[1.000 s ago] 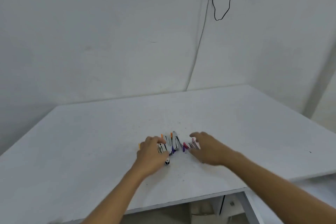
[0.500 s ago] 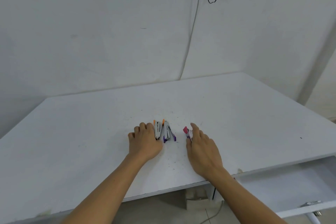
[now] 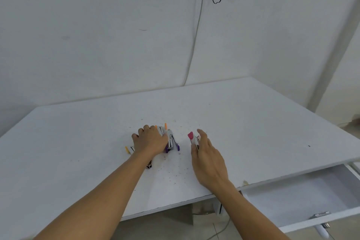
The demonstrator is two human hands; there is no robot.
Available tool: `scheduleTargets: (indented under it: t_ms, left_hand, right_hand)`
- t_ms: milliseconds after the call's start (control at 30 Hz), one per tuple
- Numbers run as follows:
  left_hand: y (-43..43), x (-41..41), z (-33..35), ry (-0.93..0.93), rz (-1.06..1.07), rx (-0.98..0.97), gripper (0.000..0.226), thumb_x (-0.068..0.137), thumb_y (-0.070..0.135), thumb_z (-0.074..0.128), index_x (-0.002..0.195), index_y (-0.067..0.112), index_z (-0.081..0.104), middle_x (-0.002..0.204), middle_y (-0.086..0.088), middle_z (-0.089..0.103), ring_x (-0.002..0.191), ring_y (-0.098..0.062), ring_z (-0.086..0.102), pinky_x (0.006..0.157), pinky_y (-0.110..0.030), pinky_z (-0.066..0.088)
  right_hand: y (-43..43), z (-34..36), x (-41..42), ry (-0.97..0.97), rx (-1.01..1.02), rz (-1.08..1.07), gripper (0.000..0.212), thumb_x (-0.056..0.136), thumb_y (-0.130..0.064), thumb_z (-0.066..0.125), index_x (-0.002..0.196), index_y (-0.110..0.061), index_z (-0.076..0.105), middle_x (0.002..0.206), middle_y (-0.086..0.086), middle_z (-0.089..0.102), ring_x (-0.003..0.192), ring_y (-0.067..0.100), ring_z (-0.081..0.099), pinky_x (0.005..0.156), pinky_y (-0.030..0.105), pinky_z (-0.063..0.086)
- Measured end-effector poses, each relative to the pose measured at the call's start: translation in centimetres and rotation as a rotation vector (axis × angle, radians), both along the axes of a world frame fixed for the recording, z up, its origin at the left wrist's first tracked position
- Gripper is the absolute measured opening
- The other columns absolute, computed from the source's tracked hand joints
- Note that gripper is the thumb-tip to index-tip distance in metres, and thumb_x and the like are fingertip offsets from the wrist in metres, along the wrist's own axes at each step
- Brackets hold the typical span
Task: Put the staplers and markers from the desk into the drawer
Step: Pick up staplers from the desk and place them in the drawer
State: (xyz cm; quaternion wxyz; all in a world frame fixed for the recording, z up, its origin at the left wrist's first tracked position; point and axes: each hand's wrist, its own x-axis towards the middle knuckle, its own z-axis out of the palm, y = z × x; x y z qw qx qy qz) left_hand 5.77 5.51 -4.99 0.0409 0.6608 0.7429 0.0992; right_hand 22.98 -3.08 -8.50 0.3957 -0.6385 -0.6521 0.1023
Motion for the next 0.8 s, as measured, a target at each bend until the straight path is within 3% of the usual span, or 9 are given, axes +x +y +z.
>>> scheduleTargets:
  t_ms: [100,200,300,400,533,667,733,800]
  left_hand:
    - [0.6,0.3,0.2,0.022,0.013,0.026,0.053,0.095,0.055,0.029,0.094,0.011,0.059,0.111,-0.009,0.059,0.108,-0.029,0.052,0.095,-0.046,0.031]
    - [0.9,0.2,0.7,0.018,0.008,0.005,0.036,0.093,0.043,0.039,0.073,0.015,0.047,0.099,-0.008,0.062,0.096,-0.028,0.055,0.093,-0.045,0.033]
    - [1.0,0.2,0.5,0.088,-0.019,0.021,0.008,0.083,0.022,0.049,0.082,0.014,0.048,0.098,-0.006,0.058,0.090,-0.025,0.052,0.089,-0.041,0.030]
    - [1.0,0.1,0.1,0.167,-0.039,0.076,0.004,0.084,0.018,0.050,0.082,0.015,0.050,0.097,-0.006,0.058,0.081,-0.022,0.048,0.084,-0.036,0.028]
    - [1.1,-0.8,0.8,0.259,0.004,0.044,0.012,0.085,0.013,0.049,0.092,0.013,0.058,0.100,-0.008,0.057,0.094,-0.025,0.053,0.088,-0.037,0.032]
    - [0.5,-0.7,1.9,-0.013,0.041,0.095,0.016,0.093,0.024,0.047,0.093,0.010,0.054,0.103,-0.011,0.058,0.096,-0.030,0.054,0.089,-0.043,0.034]
    - [-0.9,0.0,2.7,-0.313,0.014,0.120,0.017,0.095,0.028,0.049,0.100,0.013,0.055,0.104,-0.008,0.060,0.096,-0.028,0.057,0.089,-0.042,0.040]
    - [-3.1,1.4,3.4,-0.619,-0.065,0.122,0.013,0.095,0.030,0.052,0.104,0.020,0.051,0.106,-0.003,0.062,0.089,-0.019,0.060,0.078,-0.036,0.047]
  right_hand:
    - [0.5,0.1,0.3,0.248,-0.027,-0.003,0.043,0.103,-0.042,0.032,0.145,-0.037,0.024,0.098,-0.004,0.066,0.072,0.009,0.061,0.064,0.025,0.047]
    - [0.8,0.1,1.0,0.401,0.025,-0.070,0.040,0.104,-0.038,0.035,0.143,-0.033,0.028,0.069,-0.011,0.048,0.054,0.007,0.046,0.052,0.019,0.039]
    - [0.8,0.0,1.2,0.438,0.034,-0.100,0.039,0.104,-0.039,0.035,0.142,-0.033,0.030,0.065,-0.009,0.047,0.052,0.007,0.045,0.047,0.018,0.041]
    - [0.8,0.1,1.0,0.438,0.025,-0.070,0.040,0.103,-0.040,0.036,0.142,-0.032,0.031,0.067,-0.010,0.048,0.054,0.008,0.048,0.052,0.017,0.040]
    - [0.6,0.8,1.2,0.488,-0.007,-0.012,0.042,0.103,-0.038,0.038,0.145,-0.033,0.029,0.076,-0.007,0.049,0.062,0.010,0.050,0.058,0.018,0.045]
    - [-0.1,1.7,2.3,0.701,-0.053,0.032,0.049,0.103,-0.034,0.044,0.150,-0.030,0.029,0.089,0.001,0.055,0.074,0.014,0.060,0.066,0.022,0.052]
    - [-0.6,2.1,3.4,0.846,-0.101,0.036,0.052,0.104,-0.027,0.044,0.153,-0.028,0.027,0.101,0.008,0.060,0.080,0.016,0.066,0.070,0.022,0.055]
    - [-1.5,2.2,4.3,1.045,-0.164,0.054,0.053,0.105,-0.018,0.043,0.154,-0.025,0.025,0.109,0.013,0.063,0.088,0.019,0.070,0.084,0.029,0.057]
